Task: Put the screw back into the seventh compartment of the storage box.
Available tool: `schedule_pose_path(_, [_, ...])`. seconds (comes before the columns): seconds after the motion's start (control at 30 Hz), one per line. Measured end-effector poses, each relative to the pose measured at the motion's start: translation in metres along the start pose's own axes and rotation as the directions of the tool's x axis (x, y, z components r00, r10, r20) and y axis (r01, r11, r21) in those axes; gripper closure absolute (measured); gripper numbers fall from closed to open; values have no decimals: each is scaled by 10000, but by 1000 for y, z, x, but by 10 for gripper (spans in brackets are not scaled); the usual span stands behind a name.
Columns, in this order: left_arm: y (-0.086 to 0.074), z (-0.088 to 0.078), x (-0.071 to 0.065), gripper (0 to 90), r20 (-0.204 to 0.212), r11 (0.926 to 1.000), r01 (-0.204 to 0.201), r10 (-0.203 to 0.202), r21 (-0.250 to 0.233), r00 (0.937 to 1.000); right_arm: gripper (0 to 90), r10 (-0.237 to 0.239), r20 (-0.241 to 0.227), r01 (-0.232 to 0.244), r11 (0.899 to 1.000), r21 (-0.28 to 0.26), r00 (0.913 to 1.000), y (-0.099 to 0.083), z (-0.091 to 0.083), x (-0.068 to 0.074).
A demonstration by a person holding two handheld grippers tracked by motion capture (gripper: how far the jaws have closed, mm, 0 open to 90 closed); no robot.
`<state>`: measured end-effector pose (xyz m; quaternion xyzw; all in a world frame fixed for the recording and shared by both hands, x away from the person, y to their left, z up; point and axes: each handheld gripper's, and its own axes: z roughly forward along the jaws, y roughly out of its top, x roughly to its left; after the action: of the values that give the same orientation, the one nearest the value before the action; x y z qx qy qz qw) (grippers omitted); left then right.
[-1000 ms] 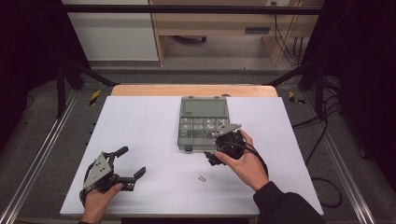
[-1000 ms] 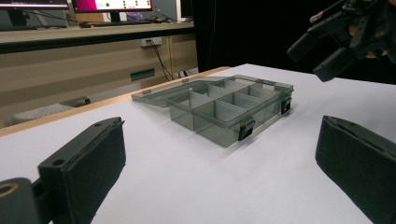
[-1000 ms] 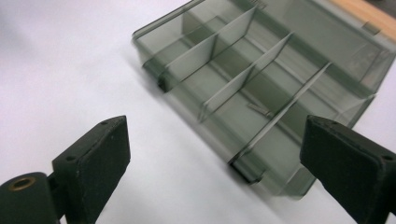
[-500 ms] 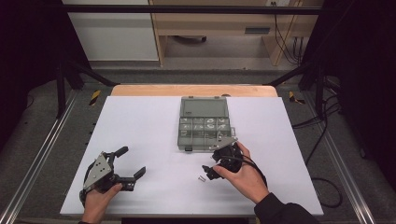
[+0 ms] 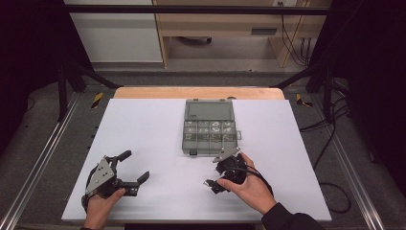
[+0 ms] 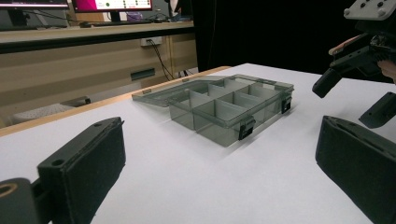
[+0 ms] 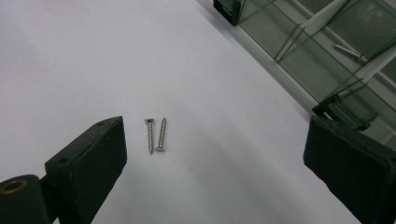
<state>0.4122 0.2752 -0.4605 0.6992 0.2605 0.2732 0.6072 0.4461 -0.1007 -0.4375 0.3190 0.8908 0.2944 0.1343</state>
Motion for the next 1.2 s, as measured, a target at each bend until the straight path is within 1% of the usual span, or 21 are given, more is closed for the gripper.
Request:
schedule_pose_path(0.03, [0, 0, 0, 15, 2, 10000, -8, 8, 4, 10000, 62, 2, -29, -1, 10000, 39, 10000, 0, 1, 0])
schedule_pose_path(0.07, [0, 0, 0, 15, 5, 10000, -11, 11, 5, 10000, 62, 267, -73, -266, 9996, 78, 9996, 0, 2, 2])
schedule_pose_path(0.1, [0, 0, 0, 15, 5, 10000, -11, 11, 5, 10000, 62, 267, -73, -266, 9996, 78, 9996, 0, 2, 2])
schedule_pose_path(0.13, [0, 0, 0, 15, 7, 10000, -8, 8, 2, 10000, 63, 106, -111, -104, 9998, 196, 9999, -1, 3, 2])
schedule_pose_path(0.2, [0, 0, 0, 15, 4, 10000, -7, 7, 0, 10000, 63, 107, -115, -104, 9997, 239, 9999, -2, 3, 3])
schedule_pose_path(0.23, [0, 0, 0, 15, 0, 10000, 4, -4, -3, 10000, 63, 294, -146, -292, 9994, 170, 9995, -2, 5, 5])
schedule_pose_path(0.27, [0, 0, 0, 15, 0, 10000, 1, -1, -5, 10000, 64, 106, -201, -101, 9996, 264, 9997, -3, 5, 5])
schedule_pose_path(0.3, [0, 0, 0, 15, 1, 10000, -4, 4, -4, 10000, 65, 94, -211, -87, 9995, 308, 9997, -3, 5, 5])
schedule_pose_path(0.43, [0, 0, 0, 15, 5, 10000, -17, 17, 7, 10000, 80, 355, -220, -349, 9990, 283, 9991, -4, 7, 8])
schedule_pose_path(0.47, [0, 0, 0, 15, 5, 10000, -18, 18, 8, 10000, 98, 266, -334, -256, 9992, 303, 9991, -4, 7, 8])
schedule_pose_path(0.73, [0, 0, 0, 16, -12, 10000, -35, 35, 32, 10000, 362, 124, -320, -114, 9994, 332, 9994, -4, 8, 7])
schedule_pose_path(0.77, [0, 0, 0, 17, -8, 10000, -42, 42, 38, 10000, 381, 235, -353, -223, 9992, 343, 9991, -4, 8, 8])
schedule_pose_path(0.8, [0, 0, 0, 17, -8, 10000, -44, 44, 40, 10000, 409, 201, -412, -188, 9993, 322, 9989, -4, 8, 8])
schedule_pose_path(0.83, [0, 0, 0, 17, -8, 10000, -44, 44, 40, 10000, 409, 201, -412, -188, 9993, 322, 9989, -4, 8, 8])
schedule_pose_path(0.87, [0, 1, 0, 17, -3, 10000, -41, 41, 9, 10000, 449, 235, -424, -221, 9992, 338, 9988, -4, 9, 8])
schedule_pose_path(0.9, [0, 1, -1, 17, 1, 10000, -40, 40, -1, 10000, 480, 93, -487, -77, 9994, 335, 9988, -4, 9, 8])
schedule_pose_path(0.93, [0, 1, -1, 17, 4, 10000, -39, 39, -13, 10000, 543, 151, -525, -131, 9992, 376, 9985, -3, 11, 10])
schedule_pose_path(0.97, [0, 1, -1, 17, -2, 10000, -18, 18, -56, 10000, 572, 133, -652, -109, 9993, 365, 9978, -3, 12, 11])
schedule_pose_path(1.0, [0, 0, -1, 18, -9, 10000, -23, 22, -86, 10000, 598, 6, -698, 20, 9993, 377, 9976, -2, 12, 11])
schedule_pose_path(1.13, [0, 0, 0, 19, -25, 10000, -38, 38, -46, 10000, 680, -13, -897, 60, 9986, 516, 9960, 0, 16, 14])
schedule_pose_path(1.2, [0, 0, 0, 18, -19, 10000, -37, 37, -45, 10000, 705, 126, -932, -69, 9981, 609, 9956, 1, 18, 15])
